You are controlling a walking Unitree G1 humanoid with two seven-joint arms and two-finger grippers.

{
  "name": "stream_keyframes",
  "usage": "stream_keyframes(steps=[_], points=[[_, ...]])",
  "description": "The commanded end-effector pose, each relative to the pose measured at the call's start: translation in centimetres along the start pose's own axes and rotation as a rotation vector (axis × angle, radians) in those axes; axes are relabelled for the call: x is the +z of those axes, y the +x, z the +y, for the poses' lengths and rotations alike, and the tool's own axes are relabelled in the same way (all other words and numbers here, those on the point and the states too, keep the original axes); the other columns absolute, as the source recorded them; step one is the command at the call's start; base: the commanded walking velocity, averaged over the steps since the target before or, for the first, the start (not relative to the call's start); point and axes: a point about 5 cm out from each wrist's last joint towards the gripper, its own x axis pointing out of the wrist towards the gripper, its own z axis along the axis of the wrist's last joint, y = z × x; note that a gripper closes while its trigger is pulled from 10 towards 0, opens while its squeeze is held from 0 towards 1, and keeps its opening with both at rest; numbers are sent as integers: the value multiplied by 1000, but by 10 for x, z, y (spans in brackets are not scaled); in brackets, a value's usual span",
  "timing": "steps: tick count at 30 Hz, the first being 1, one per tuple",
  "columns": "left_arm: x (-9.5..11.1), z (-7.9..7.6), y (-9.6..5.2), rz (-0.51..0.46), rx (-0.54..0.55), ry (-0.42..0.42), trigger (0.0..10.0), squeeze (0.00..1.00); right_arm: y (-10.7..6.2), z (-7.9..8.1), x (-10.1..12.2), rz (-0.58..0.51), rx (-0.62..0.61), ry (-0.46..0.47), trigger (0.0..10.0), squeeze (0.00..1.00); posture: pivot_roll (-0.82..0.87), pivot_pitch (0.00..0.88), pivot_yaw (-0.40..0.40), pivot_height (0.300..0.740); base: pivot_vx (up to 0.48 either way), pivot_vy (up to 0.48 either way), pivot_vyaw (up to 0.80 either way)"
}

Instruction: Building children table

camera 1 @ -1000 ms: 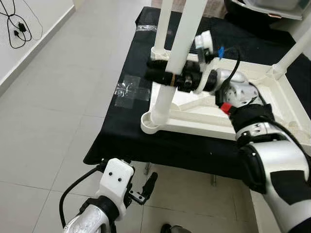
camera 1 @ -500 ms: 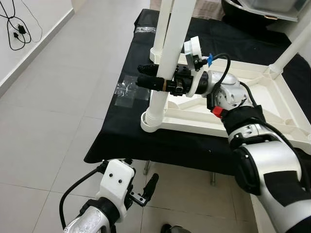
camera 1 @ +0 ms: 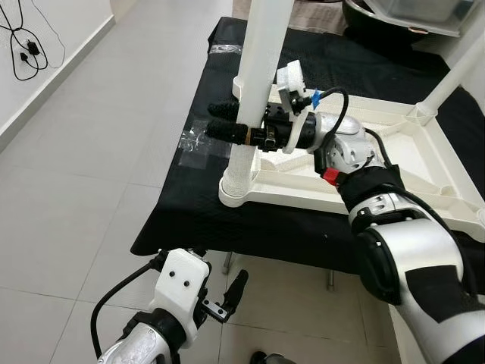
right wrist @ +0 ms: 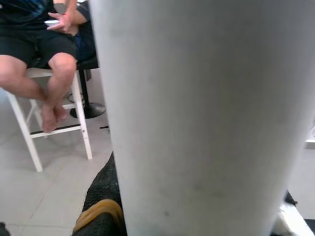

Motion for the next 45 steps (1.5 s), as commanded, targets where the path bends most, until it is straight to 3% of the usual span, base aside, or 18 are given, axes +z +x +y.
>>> stream_keyframes(steps=[1, 11, 23, 28, 36, 42, 43, 45], points=[[-2, -1, -3, 19, -6, 3, 10000, 0, 0, 6, -14, 24, 42, 52, 10000, 0, 158, 226, -154, 740, 0, 0, 0], [3, -5, -7, 18, -11, -1, 10000, 0, 15, 12, -16, -31, 134, 100, 10000, 0, 181, 259, -169, 740, 0, 0, 0], [13, -1, -15, 11, 10, 13, 10000, 0, 28, 17, -16, 41, 216, 46, 10000, 0, 218, 301, -175, 740, 0, 0, 0], [14, 0, -13, 11, 12, 14, 10000, 0, 27, 14, -25, 61, 102, 67, 10000, 0, 215, 301, -170, 740, 0, 0, 0], [14, 15, -7, -1, 61, 45, 10000, 0, 7, 6, -53, 151, -222, 112, 10000, 0, 180, 249, -151, 740, 0, 0, 0], [13, 20, -2, -7, 66, 52, 10000, 0, 0, 2, -60, 156, -366, 117, 10000, 0, 175, 236, -151, 740, 0, 0, 0], [14, 23, 2, -14, 63, 63, 10000, 0, -5, 0, -65, 141, -499, 134, 10000, 0, 166, 213, -144, 740, 0, 0, 0], [14, 24, 4, -17, 61, 69, 10000, 0, -6, -1, -67, 138, -552, 146, 10000, 0, 166, 213, -144, 740, 0, 0, 0]])
